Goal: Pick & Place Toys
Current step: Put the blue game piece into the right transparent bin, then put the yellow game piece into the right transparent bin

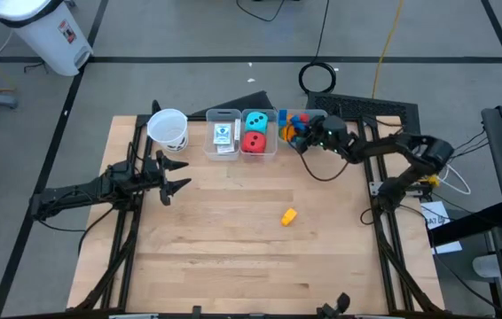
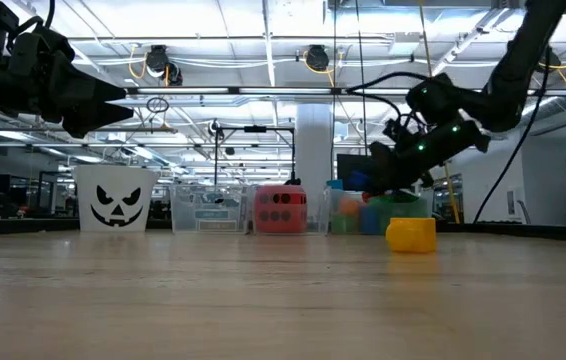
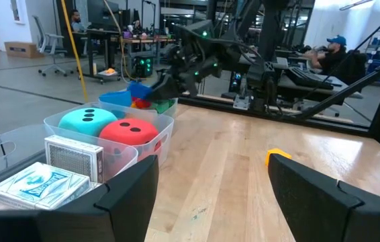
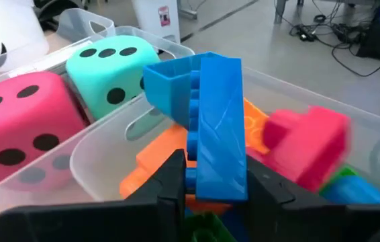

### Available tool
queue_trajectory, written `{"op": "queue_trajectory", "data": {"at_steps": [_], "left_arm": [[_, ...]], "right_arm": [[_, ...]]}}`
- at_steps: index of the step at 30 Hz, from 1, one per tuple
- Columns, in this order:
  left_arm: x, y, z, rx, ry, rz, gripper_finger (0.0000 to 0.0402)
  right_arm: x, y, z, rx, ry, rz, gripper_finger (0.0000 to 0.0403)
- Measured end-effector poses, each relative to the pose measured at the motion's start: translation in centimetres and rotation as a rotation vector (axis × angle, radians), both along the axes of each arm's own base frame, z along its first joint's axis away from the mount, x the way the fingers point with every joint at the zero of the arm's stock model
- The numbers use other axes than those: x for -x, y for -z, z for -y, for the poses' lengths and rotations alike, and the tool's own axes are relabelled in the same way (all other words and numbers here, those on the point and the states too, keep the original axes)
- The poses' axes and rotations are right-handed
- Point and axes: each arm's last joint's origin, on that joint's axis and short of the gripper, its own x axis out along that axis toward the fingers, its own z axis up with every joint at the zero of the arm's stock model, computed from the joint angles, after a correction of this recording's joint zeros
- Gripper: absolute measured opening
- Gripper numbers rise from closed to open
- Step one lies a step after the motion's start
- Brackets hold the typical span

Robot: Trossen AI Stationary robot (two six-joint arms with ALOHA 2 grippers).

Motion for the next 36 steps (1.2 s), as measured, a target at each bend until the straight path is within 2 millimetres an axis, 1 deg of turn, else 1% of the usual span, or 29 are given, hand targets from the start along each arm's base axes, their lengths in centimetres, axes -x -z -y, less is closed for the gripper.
{"op": "queue_trajectory", "data": {"at_steps": [3, 7, 11, 14, 17, 21, 24, 28, 30, 32, 34, 36], "left_arm": [[0.0, 0.0, 0.0, 0.0, 0.0, 0.0, 0.0287], [0.0, 0.0, 0.0, 0.0, 0.0, 0.0, 0.0287], [0.0, 0.0, 0.0, 0.0, 0.0, 0.0, 0.0287], [0.0, 0.0, 0.0, 0.0, 0.0, 0.0, 0.0287], [0.0, 0.0, 0.0, 0.0, 0.0, 0.0, 0.0287], [0.0, 0.0, 0.0, 0.0, 0.0, 0.0, 0.0287], [0.0, 0.0, 0.0, 0.0, 0.0, 0.0, 0.0287], [0.0, 0.0, 0.0, 0.0, 0.0, 0.0, 0.0287], [0.0, 0.0, 0.0, 0.0, 0.0, 0.0, 0.0287], [0.0, 0.0, 0.0, 0.0, 0.0, 0.0, 0.0287], [0.0, 0.0, 0.0, 0.0, 0.0, 0.0, 0.0287], [0.0, 0.0, 0.0, 0.0, 0.0, 0.0, 0.0287]], "right_arm": [[-0.8, 0.1, 0.5, -0.017, -0.002, -0.004, 0.0101], [-1.7, -0.3, 0.5, -0.014, -0.027, -0.022, 0.0162], [-2.1, -1.1, -0.3, 0.012, -0.064, -0.022, 0.0231], [-2.5, -2.1, -1.6, 0.033, -0.124, -0.02, 0.0269], [-3.2, -3.4, -3.7, 0.023, -0.28, 0.012, 0.0292], [-4.1, -4.4, -7.7, -0.07, -0.556, 0.04, 0.0302], [-4.7, -4.1, -11.2, -0.117, -0.772, -0.019, 0.0299], [-4.9, -2.9, -15.6, -0.07, -0.985, -0.183, 0.0292], [-5.1, -2.0, -17.3, -0.039, -1.042, -0.256, 0.0289], [-5.1, -1.1, -18.6, -0.008, -1.059, -0.329, 0.0286], [-5.5, -0.4, -19.4, 0.039, -1.047, -0.365, 0.0283], [-5.6, 0.5, -19.8, 0.061, -1.023, -0.427, 0.0279]]}}
